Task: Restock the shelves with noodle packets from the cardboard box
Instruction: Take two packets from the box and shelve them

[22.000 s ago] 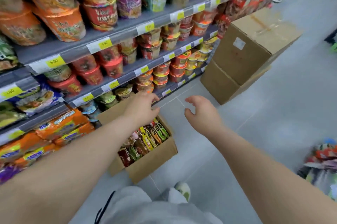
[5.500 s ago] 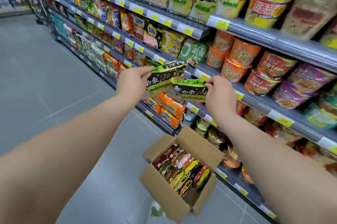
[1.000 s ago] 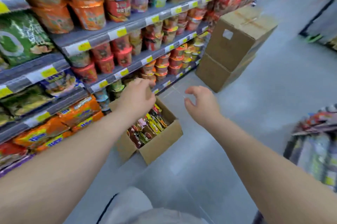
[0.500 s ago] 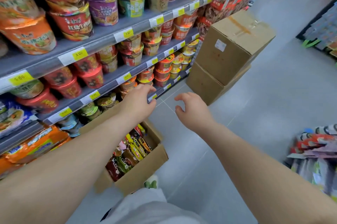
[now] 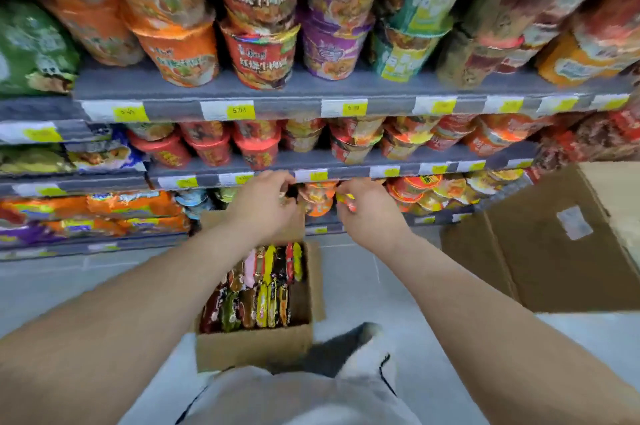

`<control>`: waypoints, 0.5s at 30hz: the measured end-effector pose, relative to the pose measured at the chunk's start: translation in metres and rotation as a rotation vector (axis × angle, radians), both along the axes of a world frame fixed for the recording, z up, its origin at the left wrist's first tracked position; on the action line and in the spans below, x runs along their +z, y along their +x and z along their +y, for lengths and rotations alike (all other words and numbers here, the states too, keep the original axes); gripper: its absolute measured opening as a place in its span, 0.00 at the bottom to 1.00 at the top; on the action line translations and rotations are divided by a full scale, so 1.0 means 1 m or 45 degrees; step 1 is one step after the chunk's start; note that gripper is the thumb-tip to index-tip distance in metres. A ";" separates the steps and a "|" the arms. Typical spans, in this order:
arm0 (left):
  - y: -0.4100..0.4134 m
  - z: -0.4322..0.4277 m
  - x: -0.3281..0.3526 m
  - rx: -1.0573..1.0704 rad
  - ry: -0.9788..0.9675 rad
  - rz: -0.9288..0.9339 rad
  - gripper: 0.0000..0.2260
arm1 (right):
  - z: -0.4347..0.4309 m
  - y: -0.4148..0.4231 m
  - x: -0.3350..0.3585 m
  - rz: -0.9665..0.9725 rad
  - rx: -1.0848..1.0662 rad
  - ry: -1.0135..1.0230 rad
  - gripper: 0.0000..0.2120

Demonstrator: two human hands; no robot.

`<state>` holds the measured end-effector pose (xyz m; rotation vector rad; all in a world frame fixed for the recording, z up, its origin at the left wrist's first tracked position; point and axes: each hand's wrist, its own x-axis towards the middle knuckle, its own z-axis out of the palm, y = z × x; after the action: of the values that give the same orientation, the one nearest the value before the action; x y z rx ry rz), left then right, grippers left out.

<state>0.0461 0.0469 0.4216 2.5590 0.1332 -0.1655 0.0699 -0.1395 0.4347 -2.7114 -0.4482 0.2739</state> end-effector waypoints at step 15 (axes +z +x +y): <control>-0.109 -0.006 -0.025 1.088 -0.131 0.184 0.14 | 0.062 0.041 -0.031 0.211 1.015 -0.160 0.15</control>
<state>-0.0633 0.0407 0.3966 2.1678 1.1985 -0.0215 0.1111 -0.0779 0.4040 -2.4553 -1.4827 0.7431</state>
